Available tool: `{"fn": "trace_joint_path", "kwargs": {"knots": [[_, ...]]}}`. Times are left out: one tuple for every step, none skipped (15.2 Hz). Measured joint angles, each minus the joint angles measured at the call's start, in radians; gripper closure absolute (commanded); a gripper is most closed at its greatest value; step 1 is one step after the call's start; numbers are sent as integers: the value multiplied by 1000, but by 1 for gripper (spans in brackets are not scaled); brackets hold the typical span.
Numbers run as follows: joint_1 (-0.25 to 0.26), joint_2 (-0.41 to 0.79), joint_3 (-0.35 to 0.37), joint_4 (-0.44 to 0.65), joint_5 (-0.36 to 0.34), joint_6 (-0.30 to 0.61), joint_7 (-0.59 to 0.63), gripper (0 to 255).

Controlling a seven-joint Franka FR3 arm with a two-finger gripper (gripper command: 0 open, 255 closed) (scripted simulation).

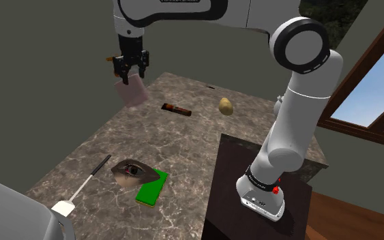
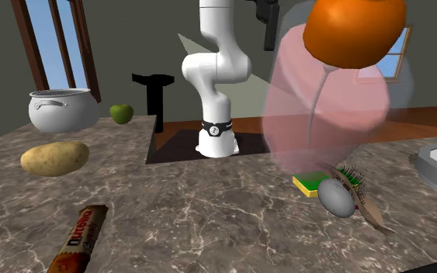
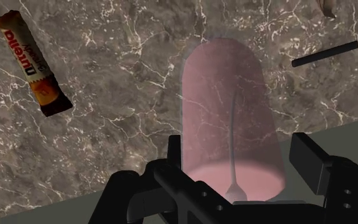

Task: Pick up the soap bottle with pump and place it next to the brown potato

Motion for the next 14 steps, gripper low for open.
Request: {"fn": "trace_joint_path", "kwargs": {"knots": [[-1,4,-1,22,0,-18,-3,255],[0,5,0,36,-1,-31,-2,255],[2,8,1,55,-1,-47,-1,255],[2,8,1,68,-1,-60,-2,255],[2,8,1,80,-1,-72,-2,255],[4,10,2,97,-2,-87,-1,255],[5,18,2,122,-3,-105,-1,255],[5,17,2,136,-3,-119,-1,255],[7,23,3,157,-4,-135,-1,255],[8,27,3,175,-5,-148,-1,255],[0,12,-1,160,-1,-149,-12,255],[-11,-14,-7,125,5,-137,-26,255],[-23,-33,-15,105,9,-135,-46,255],[-35,-52,-23,84,13,-133,-66,255]]}}
